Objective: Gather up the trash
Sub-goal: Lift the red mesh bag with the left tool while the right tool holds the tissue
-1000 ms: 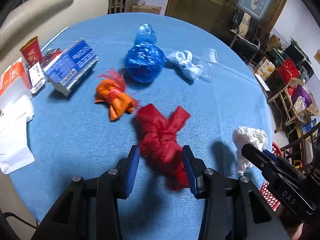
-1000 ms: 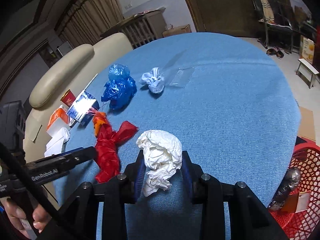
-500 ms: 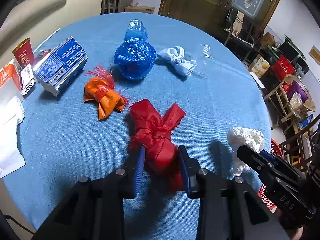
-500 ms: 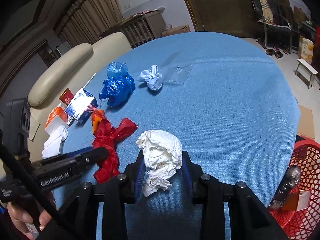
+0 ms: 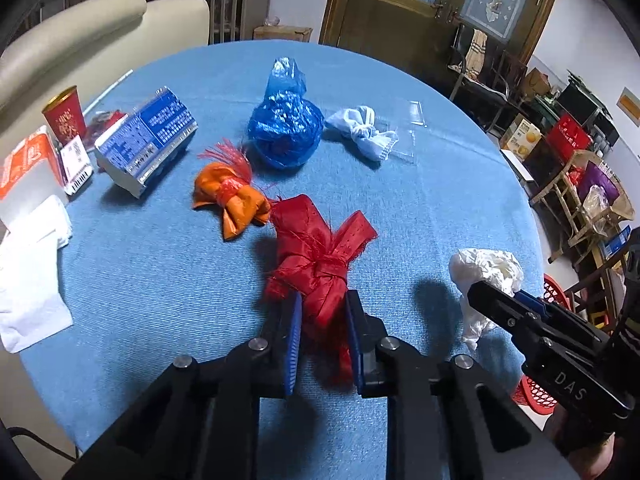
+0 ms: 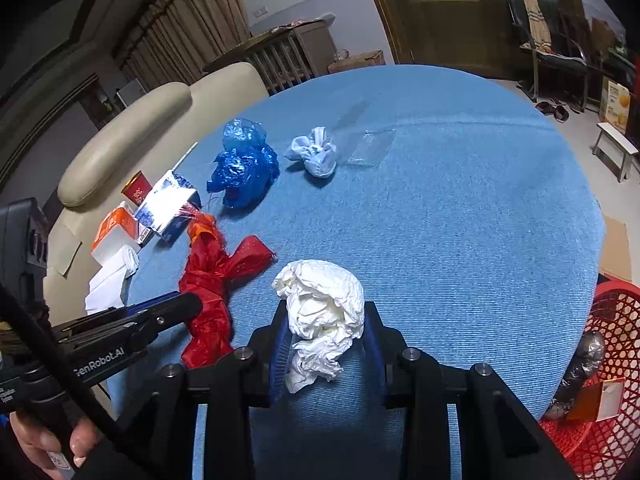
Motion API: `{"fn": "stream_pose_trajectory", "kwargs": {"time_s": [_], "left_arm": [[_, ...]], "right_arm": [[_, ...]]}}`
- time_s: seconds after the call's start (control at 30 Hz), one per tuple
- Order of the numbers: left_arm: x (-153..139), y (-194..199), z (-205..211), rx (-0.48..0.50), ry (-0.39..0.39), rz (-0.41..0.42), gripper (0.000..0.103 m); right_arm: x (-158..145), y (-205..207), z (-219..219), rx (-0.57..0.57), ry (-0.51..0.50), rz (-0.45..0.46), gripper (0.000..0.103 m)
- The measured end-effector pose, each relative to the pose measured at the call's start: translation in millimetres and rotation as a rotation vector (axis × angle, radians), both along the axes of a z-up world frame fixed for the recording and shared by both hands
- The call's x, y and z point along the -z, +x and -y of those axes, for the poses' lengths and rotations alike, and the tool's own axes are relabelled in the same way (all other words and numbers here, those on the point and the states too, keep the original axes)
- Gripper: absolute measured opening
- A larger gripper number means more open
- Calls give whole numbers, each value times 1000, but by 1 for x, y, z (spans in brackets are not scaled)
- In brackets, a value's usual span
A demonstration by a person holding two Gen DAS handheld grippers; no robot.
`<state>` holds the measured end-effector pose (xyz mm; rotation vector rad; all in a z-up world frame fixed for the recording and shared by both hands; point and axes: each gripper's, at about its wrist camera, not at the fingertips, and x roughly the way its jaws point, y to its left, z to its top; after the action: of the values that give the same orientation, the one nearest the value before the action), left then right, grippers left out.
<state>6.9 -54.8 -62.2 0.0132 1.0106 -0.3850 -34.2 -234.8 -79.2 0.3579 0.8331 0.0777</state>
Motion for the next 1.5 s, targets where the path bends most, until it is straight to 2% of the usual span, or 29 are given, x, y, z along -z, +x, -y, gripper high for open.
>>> {"fn": "stream_pose_trajectory", "kwargs": {"time_s": [0.33,0.63,1.07,1.5], "left_arm": [[-19,-19,0,-4,72,105,22],[-32,-40,13,45,110,182,22],[-46,-46,14,23,136,229,22],[-48,-48,14,10,156,247,22]], "right_arm": [[-11,-6,-4,0,-32,24,37],[-17,-14,0,11,-40,43,37],[-23,-25,5,17,-44,58,37],[-22,-25,2,6,-37,52,37]]}}
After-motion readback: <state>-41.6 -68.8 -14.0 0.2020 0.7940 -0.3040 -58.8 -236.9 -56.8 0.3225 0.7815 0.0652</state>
